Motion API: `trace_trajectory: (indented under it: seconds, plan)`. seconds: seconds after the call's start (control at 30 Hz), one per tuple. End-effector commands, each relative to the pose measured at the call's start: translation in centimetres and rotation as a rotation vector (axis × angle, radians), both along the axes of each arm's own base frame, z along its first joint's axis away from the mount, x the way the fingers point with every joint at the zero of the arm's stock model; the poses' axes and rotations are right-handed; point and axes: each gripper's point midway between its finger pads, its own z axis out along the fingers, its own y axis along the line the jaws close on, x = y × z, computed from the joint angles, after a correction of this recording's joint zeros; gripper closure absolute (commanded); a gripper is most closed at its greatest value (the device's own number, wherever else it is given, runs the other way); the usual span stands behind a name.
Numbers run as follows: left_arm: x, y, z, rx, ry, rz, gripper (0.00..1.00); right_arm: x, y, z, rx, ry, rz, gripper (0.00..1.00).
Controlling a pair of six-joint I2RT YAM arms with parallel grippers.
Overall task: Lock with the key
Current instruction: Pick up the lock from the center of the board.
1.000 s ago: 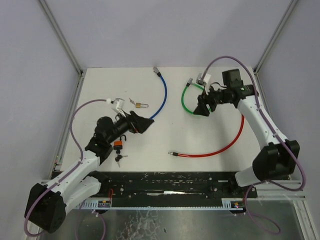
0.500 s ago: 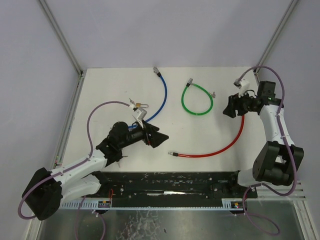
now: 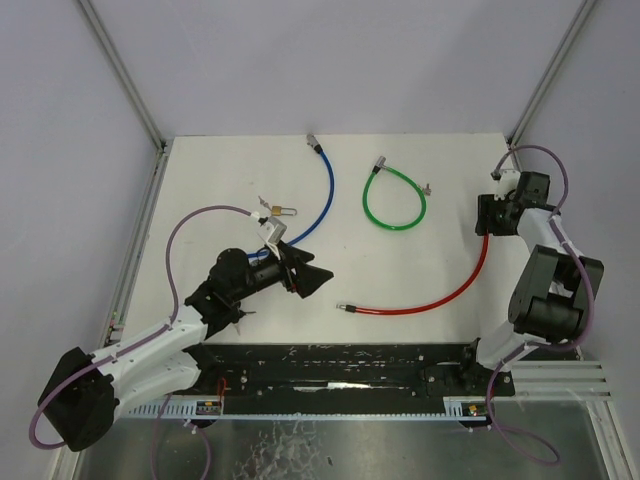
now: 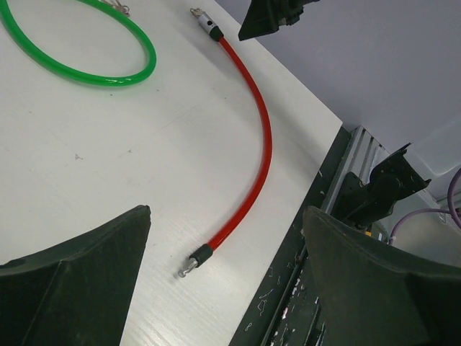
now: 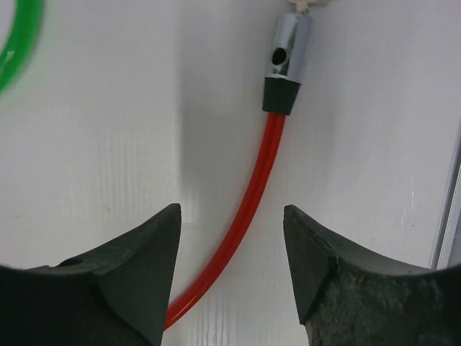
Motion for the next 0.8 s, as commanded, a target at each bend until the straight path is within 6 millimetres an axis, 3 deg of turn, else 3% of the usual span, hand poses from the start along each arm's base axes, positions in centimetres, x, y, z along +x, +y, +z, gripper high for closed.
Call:
trace_trajectory:
  seconds: [0.0, 0.23, 0.77]
  plan:
    - [0.2, 0.1, 1.2, -0.029, -0.064, 0.014, 0.14, 0.9, -2.5, -1.7, -0.047, 0.025, -0.177, 0.35]
    - [0.3, 0.2, 1.1, -0.026, -0.06, 0.023, 0.14, 1.1, -3.5, -4.4, -0.064, 0.072, -0.234, 0.41]
    - [0.4, 0.3, 0.8, -0.018, -0.058, 0.028, 0.14, 1.0, -2.9, -7.6, -0.007, 0.163, -0.232, 0.7]
